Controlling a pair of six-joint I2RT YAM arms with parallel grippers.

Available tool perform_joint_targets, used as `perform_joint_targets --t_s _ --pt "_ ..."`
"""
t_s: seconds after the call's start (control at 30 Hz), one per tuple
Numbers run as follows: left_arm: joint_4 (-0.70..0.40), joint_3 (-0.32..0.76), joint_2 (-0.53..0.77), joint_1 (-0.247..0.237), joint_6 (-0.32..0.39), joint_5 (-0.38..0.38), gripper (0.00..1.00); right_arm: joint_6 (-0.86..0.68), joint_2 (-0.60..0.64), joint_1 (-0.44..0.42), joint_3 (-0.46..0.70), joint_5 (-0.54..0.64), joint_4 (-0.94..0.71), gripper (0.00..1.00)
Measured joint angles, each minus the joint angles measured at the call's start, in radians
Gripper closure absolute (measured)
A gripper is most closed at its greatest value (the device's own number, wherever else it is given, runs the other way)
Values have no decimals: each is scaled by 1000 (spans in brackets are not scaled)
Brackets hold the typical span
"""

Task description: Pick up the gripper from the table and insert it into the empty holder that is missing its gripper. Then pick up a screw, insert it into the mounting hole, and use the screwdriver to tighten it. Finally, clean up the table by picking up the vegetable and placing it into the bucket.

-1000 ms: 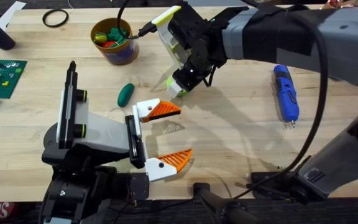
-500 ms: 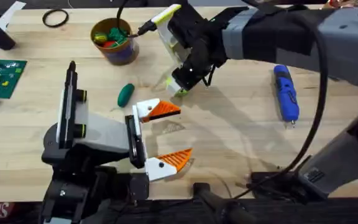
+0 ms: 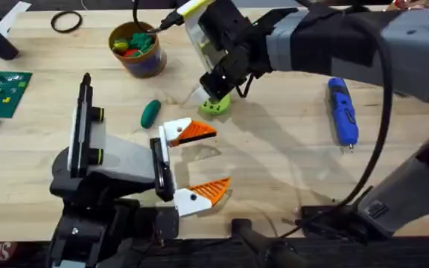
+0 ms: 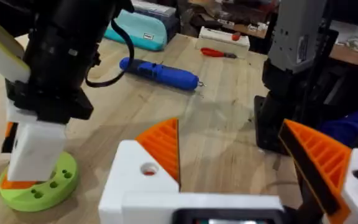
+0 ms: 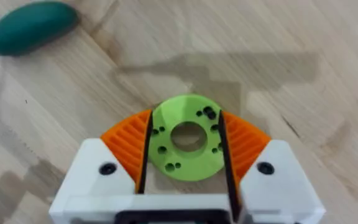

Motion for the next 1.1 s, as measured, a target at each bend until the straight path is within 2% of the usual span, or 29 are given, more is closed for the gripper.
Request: perform_joint_targets --t_s 0.7,0.83,1.1 --pt "0 0 0 0 0 0 13 0 48 0 0 9 54 376" --pt "0 0 0 0 0 0 15 0 48 0 0 12 54 502" --pt "0 0 0 0 0 0 14 0 48 0 0 12 54 603"
